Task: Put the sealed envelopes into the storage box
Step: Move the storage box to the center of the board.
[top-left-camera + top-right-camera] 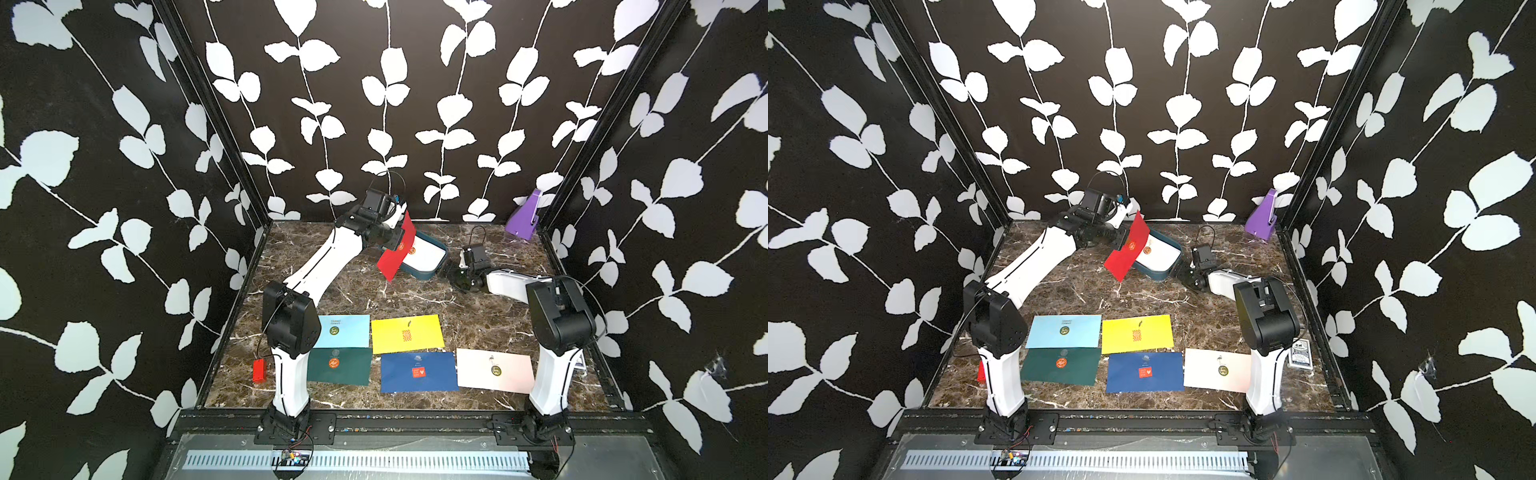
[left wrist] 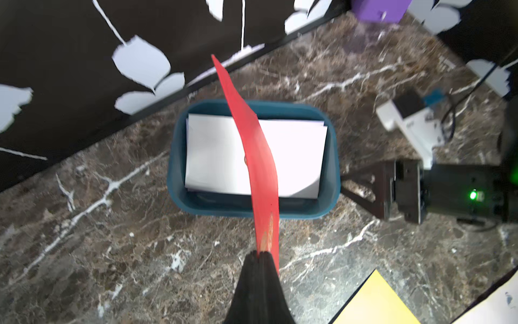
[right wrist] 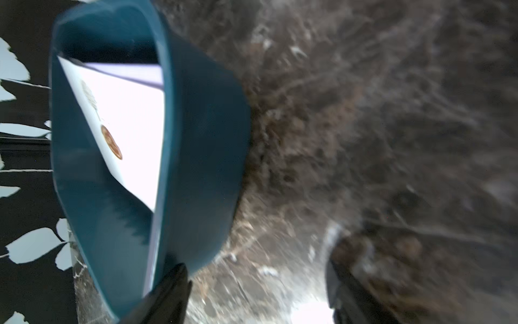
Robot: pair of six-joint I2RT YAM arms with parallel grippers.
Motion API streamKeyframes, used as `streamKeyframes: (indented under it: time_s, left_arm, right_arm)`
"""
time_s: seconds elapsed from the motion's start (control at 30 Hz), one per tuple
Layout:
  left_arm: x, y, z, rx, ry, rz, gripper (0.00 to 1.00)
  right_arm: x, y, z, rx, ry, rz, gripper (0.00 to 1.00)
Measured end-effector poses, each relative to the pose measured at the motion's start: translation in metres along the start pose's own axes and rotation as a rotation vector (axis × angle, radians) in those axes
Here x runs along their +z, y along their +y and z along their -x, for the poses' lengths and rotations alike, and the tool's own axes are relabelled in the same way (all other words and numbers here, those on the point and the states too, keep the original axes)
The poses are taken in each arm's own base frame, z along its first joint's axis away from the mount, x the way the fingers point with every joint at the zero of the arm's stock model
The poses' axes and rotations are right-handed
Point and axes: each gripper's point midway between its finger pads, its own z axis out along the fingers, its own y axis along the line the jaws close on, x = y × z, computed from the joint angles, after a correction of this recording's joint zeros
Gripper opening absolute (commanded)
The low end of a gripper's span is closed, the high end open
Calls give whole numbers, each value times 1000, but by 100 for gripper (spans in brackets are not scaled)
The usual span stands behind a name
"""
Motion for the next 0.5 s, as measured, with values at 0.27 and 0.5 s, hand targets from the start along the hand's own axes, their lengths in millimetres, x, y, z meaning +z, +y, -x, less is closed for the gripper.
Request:
streamKeyframes:
  time_s: [0.27, 0.5]
  left_arm:
    - [1, 4, -4, 11, 14, 24, 0]
    - [1, 8, -4, 18, 16, 48, 0]
  right_arm:
    - [2, 34, 9, 0, -32, 68, 68]
    - [0, 41, 14, 27, -39, 75, 61]
